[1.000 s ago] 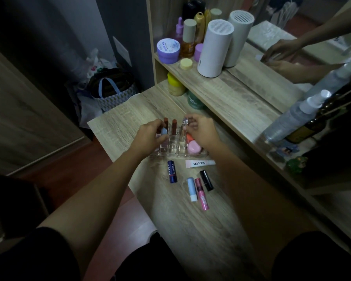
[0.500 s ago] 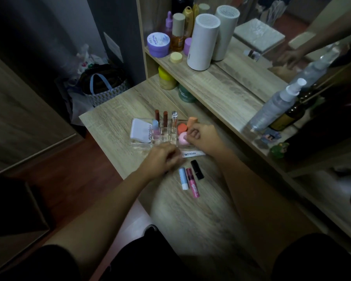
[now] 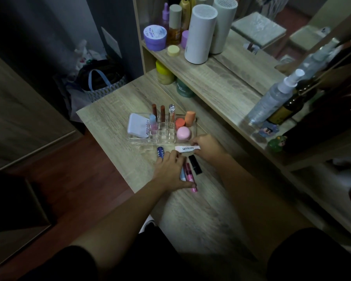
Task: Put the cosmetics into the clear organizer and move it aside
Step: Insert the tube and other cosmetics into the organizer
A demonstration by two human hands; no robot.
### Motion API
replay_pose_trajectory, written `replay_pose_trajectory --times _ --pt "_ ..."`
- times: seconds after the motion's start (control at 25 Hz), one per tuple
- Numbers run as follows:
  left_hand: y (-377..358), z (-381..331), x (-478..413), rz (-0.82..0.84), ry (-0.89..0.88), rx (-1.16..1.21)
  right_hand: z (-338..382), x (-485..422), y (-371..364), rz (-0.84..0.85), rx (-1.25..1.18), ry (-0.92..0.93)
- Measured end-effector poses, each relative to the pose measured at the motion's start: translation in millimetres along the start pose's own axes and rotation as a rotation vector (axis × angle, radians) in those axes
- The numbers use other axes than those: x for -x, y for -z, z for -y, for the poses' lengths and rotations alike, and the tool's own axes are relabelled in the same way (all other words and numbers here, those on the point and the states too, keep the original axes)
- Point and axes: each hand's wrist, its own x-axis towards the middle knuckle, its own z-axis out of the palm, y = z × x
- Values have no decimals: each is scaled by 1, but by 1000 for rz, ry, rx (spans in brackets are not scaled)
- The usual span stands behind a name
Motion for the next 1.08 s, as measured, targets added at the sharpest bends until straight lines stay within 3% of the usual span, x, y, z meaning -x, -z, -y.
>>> replay_pose_trajectory --times 0.28,0.44,0.84,1.0,1.08 --pt "1 0 -1 28 -2 52 -2 3 -8 5 -38 42" --pt "9 0 -2 -25 -26 150 -8 12 -8 -97 -198 67" --pt "34 8 0 41 -27 673 -10 20 1 -211 -586 -169" --pt "75 39 -2 -66 2 705 8 14 6 -235 -809 -168" --pt "101 63 -5 -208 25 622 23 6 7 -243 -864 -112"
